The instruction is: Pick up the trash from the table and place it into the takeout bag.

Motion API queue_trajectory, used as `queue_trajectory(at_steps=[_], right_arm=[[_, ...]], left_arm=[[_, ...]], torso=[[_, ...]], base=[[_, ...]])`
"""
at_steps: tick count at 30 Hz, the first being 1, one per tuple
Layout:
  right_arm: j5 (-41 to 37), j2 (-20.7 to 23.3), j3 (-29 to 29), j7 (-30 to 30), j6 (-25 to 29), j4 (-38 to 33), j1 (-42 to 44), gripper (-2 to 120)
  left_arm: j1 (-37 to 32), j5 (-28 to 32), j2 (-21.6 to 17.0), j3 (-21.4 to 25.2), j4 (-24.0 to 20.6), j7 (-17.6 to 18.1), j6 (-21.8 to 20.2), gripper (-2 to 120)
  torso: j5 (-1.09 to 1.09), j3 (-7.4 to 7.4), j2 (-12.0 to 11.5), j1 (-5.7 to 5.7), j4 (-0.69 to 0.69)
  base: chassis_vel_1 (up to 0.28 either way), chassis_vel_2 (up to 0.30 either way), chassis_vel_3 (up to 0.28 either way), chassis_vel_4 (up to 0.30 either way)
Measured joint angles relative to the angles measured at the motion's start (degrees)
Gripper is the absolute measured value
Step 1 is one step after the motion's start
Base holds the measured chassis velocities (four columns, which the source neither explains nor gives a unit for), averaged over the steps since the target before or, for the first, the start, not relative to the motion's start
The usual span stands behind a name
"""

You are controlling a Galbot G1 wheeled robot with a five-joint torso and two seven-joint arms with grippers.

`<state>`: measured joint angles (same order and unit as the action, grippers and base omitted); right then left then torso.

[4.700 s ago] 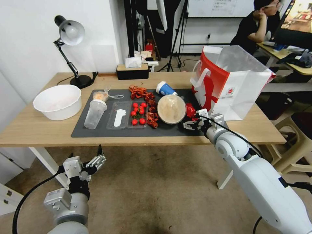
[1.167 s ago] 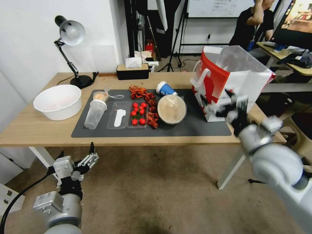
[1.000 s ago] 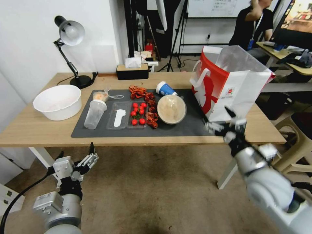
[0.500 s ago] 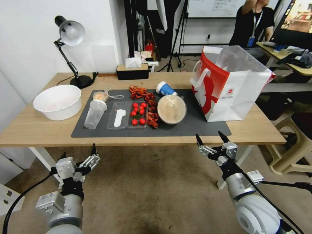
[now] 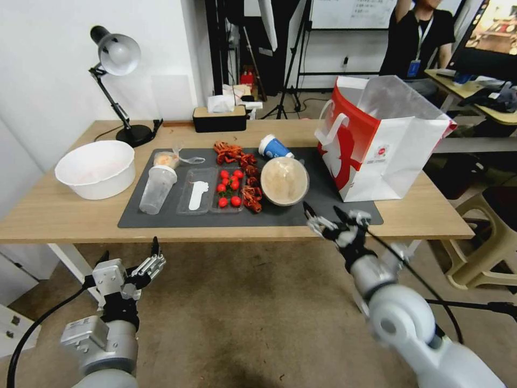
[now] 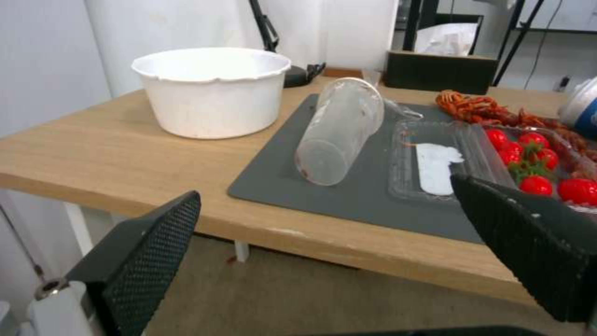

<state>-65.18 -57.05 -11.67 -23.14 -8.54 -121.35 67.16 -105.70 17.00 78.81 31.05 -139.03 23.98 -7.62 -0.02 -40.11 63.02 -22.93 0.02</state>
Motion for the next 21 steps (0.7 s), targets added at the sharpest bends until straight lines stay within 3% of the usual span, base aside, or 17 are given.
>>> queue_trajectory(at_steps=[4,12,21], right_arm=[[-8.9,-0.9,1.9,-4.5,-2.9,1.1,-4.9,100],[-18.7,-2.3,3.5,-10.2,-6.7,3.6,-11.2,100],[-19.6,-4.0,5.0,-14.8,-7.3,6.7,-15.7,100]], left_arm=[[-0.4,-0.3,0.1,0.2,0.0,0.1,0.6,100],[-0.1,-0.2,-0.2,0.0,0.1,0.1,0.5,100],[0.0,-0.2,-0.2,-0.6,0.0,0.9,-0.1,100]], torso=[[0.01,0.0,0.0,0.01,-0.02],[0.01,0.0,0.0,0.0,-0.02],[0.02,0.0,0.0,0.0,-0.02]], base=[[0.0,0.0,0.0,0.0],[0.0,0.0,0.0,0.0],[0.0,0.0,0.0,0.0]])
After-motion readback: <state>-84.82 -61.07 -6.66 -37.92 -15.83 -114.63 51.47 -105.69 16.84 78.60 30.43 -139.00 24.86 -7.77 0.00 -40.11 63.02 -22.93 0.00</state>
